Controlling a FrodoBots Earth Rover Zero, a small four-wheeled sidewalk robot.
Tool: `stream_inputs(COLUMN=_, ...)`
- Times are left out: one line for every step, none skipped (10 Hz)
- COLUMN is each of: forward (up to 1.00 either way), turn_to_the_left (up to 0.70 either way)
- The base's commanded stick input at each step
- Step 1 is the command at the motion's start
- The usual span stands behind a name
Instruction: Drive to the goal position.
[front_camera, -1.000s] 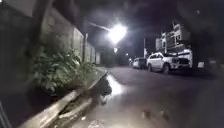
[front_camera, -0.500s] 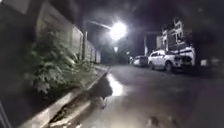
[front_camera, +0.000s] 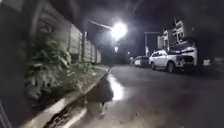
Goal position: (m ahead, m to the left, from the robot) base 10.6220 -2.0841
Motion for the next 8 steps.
stream_inputs(forward=0.5, turn_to_the_left=-0.49)
stream_inputs(forward=0.5, turn_to_the_left=0.0)
stream_inputs(forward=0.5, turn_to_the_left=0.0)
stream_inputs(forward=0.5, turn_to_the_left=0.0)
stream_inputs(forward=0.5, turn_to_the_left=0.0)
stream_inputs(forward=0.5, turn_to_the_left=0.0)
stream_inputs(forward=0.5, turn_to_the_left=0.0)
stream_inputs(forward=0.5, turn_to_the_left=0.0)
